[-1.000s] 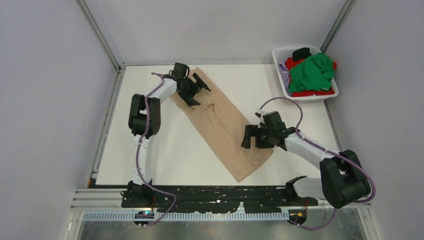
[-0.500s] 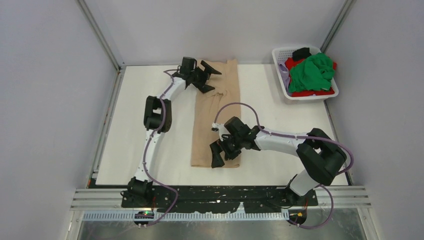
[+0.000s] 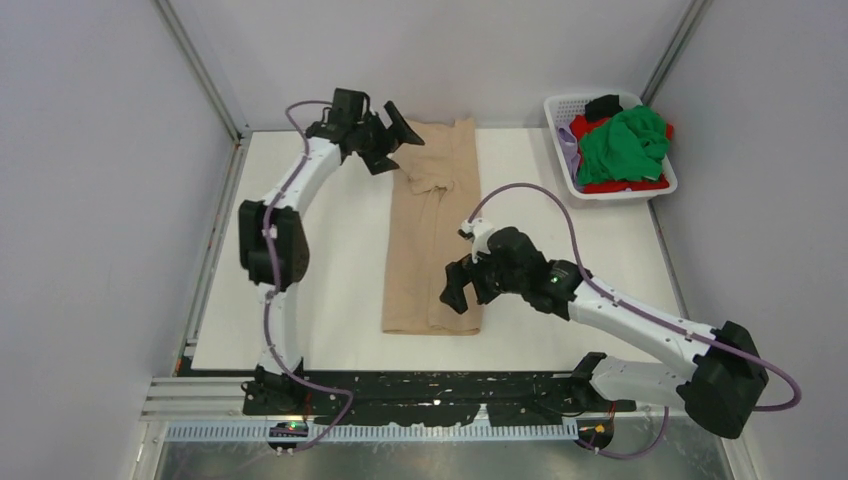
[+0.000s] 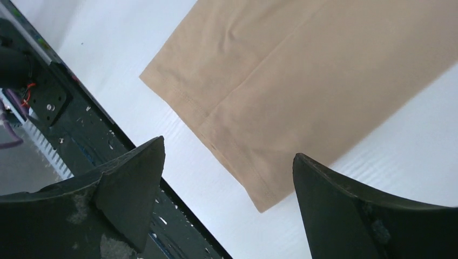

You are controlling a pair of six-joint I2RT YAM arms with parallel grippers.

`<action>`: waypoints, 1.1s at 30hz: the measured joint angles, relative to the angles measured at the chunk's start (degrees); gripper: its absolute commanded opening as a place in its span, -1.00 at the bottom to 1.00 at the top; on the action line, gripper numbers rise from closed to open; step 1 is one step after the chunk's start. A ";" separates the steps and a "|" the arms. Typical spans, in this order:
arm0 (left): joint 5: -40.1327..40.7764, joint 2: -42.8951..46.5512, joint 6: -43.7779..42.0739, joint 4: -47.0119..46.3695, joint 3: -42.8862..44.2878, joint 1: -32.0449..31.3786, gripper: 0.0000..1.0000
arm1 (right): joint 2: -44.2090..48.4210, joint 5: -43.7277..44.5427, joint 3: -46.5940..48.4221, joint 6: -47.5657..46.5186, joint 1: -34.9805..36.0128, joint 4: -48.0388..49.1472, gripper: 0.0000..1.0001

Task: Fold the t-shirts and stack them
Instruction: Rotate the tshirt 90 degrees, then grab the bottom of the folded rectangular tshirt with both arms

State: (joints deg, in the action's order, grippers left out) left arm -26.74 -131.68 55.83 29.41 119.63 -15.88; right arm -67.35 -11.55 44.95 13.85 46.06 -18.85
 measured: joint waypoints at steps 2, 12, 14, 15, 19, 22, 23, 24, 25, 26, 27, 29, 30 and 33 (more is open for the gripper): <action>3.41 13.29 -5.66 2.36 -9.01 -0.26 0.99 | 3.78 3.32 -1.95 2.05 -0.17 0.00 0.91; 13.27 60.52 -16.74 4.24 -56.28 -4.83 0.99 | 9.33 10.64 -12.66 13.73 -1.20 -1.18 0.99; 14.40 61.18 -17.05 4.92 -65.92 -6.38 0.99 | 9.70 10.62 -13.88 15.28 -1.22 -1.14 0.90; 14.43 61.09 -17.00 5.77 -69.53 -7.15 0.99 | 9.66 10.40 -14.36 15.93 -1.22 -1.09 0.79; 12.20 61.11 -16.85 8.81 -81.05 -11.10 0.87 | 7.34 8.87 -15.65 18.58 -1.25 0.35 0.41; 10.69 61.16 -16.74 8.72 -83.30 -12.26 0.68 | 4.17 7.80 -16.11 20.46 -1.25 2.29 0.28; 10.25 61.16 -16.72 8.24 -83.47 -12.26 0.62 | 3.48 7.65 -16.22 20.65 -1.25 2.78 0.27; 9.57 61.07 -16.63 7.50 -83.58 -12.26 0.55 | 2.67 7.48 -16.37 21.05 -1.25 3.37 0.20; 8.79 60.83 -16.55 6.73 -83.60 -12.26 0.49 | 1.99 7.37 -16.57 21.35 -1.25 3.85 0.16; 8.13 60.43 -16.35 5.88 -83.60 -12.28 0.42 | 1.53 7.26 -16.79 21.66 -1.25 4.22 0.09; 7.52 59.87 -16.22 5.09 -83.60 -12.31 0.33 | 1.29 7.15 -17.00 21.92 -1.25 4.52 0.05; 6.40 57.83 -15.98 3.65 -83.60 -12.57 0.25 | 1.07 6.93 -17.68 22.56 -1.25 5.27 -0.03; 6.10 57.02 -15.96 3.26 -83.60 -12.66 0.20 | 1.05 6.86 -17.99 22.77 -1.25 5.49 -0.09; 5.22 54.23 -15.93 2.34 -83.54 -12.90 0.09 | 0.81 6.73 -18.71 23.37 -1.22 5.81 -0.20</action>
State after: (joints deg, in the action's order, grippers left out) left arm -21.52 -77.45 39.90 31.75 36.10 -28.77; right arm -66.54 -4.82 26.24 37.21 44.84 -13.04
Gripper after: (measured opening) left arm 0.601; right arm 0.456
